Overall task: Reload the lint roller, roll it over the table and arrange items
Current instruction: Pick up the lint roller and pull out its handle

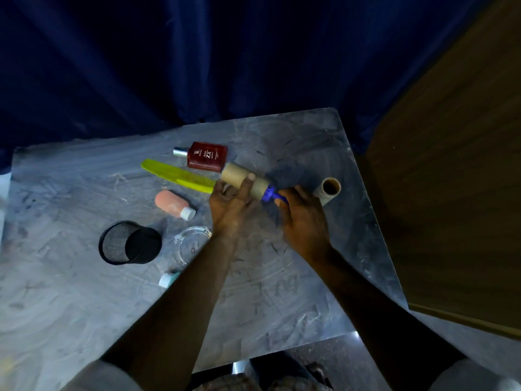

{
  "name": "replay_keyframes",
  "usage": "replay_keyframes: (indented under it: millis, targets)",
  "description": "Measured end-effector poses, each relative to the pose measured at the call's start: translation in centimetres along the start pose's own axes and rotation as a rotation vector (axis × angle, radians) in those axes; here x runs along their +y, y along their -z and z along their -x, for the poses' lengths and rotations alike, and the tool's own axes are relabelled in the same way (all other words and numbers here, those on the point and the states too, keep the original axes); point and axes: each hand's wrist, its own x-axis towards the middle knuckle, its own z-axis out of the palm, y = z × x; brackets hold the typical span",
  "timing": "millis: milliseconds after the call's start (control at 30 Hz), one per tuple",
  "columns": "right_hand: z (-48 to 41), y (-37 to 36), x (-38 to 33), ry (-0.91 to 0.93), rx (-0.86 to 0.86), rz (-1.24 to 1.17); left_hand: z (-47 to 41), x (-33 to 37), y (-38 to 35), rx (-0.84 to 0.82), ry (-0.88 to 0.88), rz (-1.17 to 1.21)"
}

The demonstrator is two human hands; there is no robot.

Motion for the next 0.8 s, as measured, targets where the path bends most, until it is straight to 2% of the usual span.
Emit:
replay_keyframes:
  millis: [100, 233, 500, 700, 800]
  targets:
    - [-0.2, 1.6, -0.6, 0.081, 0.028, 0.039, 1.0, 1.6, 1.4, -0.015, -0.048, 0.099]
    - [-0.5, 3.5, -2.5, 0.168, 0.018, 0.067, 2.6, 3.7, 3.4, -0.033, -0.1, 0.083]
    - [-1.3, 5.0, -8.4, 0.387, 0.061, 0.08, 6.7, 7.0, 9.2, 0.073, -0.155, 0.124]
    - [-0.9, 4.8, -14.1, 0.548, -0.097, 0.079, 9.9, 9.3, 14.6, 0.151, -0.241, 0.152]
    - [-0.4, 4.6, -17.0, 0.58, -0.219, 0.035, 11.9, 10.2, 17.6, 0.131, -0.281, 0.189]
